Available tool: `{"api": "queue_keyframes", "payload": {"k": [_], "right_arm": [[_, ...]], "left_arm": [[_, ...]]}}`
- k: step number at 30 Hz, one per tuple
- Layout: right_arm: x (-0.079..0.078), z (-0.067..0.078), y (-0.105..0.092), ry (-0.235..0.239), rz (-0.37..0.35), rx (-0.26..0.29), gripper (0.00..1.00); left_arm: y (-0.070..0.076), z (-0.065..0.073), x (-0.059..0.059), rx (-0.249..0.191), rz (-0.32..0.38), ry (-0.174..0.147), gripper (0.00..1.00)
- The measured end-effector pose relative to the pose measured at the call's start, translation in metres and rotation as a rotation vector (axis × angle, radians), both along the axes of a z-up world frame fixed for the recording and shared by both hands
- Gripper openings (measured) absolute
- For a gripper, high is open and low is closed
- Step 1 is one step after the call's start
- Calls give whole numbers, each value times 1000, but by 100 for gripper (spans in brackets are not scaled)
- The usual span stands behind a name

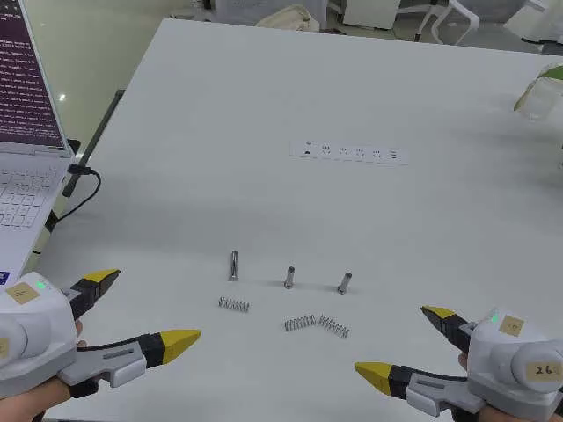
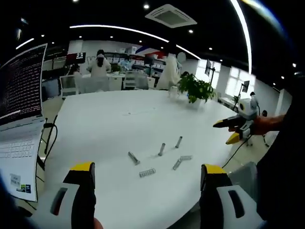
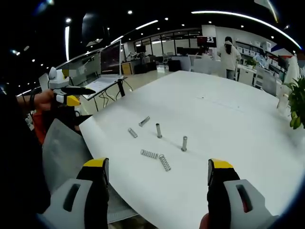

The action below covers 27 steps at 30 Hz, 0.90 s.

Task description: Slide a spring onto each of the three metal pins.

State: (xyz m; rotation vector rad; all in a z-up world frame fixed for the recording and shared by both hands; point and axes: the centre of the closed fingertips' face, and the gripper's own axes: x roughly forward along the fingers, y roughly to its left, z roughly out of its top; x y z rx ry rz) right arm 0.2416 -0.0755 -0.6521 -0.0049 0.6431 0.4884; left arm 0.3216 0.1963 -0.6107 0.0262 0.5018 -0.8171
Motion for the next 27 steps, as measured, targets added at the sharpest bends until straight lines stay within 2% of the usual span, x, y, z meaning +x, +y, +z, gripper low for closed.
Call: {"api": "queue_keyframes", "payload": {"k": [19, 27], "right_arm": [[-2, 3, 4, -1, 14, 4, 83], [-1, 5, 6, -3, 16, 3, 84]], "left_arm": [[1, 3, -2, 1, 2, -2, 88], [0, 7, 1, -2, -4, -6, 87]]}}
